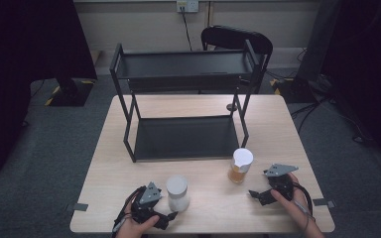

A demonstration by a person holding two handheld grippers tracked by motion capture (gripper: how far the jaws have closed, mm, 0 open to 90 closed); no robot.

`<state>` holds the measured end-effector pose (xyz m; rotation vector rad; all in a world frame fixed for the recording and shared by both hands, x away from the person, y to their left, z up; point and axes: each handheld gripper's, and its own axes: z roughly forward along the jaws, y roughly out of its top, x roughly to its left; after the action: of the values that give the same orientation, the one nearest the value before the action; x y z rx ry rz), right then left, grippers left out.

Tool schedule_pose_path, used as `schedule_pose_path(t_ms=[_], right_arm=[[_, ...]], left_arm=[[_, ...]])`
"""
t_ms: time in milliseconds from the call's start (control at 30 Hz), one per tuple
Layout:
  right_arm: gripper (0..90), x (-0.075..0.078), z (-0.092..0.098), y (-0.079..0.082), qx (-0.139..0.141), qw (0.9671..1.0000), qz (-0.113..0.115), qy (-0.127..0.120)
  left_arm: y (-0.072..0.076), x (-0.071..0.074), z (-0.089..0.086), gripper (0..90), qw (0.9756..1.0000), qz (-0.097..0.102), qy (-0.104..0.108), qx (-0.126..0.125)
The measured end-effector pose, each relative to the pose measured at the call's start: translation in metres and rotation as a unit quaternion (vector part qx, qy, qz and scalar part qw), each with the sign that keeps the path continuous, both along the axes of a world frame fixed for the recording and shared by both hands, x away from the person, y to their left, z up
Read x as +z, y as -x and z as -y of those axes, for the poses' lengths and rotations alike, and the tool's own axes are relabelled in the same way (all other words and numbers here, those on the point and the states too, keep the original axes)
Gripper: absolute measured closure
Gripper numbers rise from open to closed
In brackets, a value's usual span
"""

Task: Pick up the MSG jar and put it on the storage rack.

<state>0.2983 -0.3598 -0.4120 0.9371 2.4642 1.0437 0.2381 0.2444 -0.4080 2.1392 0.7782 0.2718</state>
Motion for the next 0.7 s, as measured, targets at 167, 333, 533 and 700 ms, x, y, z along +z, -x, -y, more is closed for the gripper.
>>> schedule_pose_path(t_ms=[167,333,533,700], right_arm=[[0.0,0.0000,0.0000,0.0000,0.000,1.0000,0.000,0.000],[0.0,-0.0001,0.0000,0.0001,0.000,1.0000,0.000,0.000],[0.0,-0.0001,-0.0001,0.0002,0.000,1.0000,0.000,0.000],[0.0,-0.0001,-0.0001,0.0002,-0.001,1.0000,0.000,0.000]], left_arm=[[-0.0008,0.0001,-0.0008,3.7,0.9999,-0.002,0.010,0.003],[-0.0034,0.0004,-0.0014,3.7,0.9999,-0.006,0.014,0.000],[-0.0049,0.0016,-0.0015,3.6,0.9998,-0.007,0.020,0.003],[-0.0055,0.0021,-0.0031,3.4,0.9994,-0.007,0.033,0.001]])
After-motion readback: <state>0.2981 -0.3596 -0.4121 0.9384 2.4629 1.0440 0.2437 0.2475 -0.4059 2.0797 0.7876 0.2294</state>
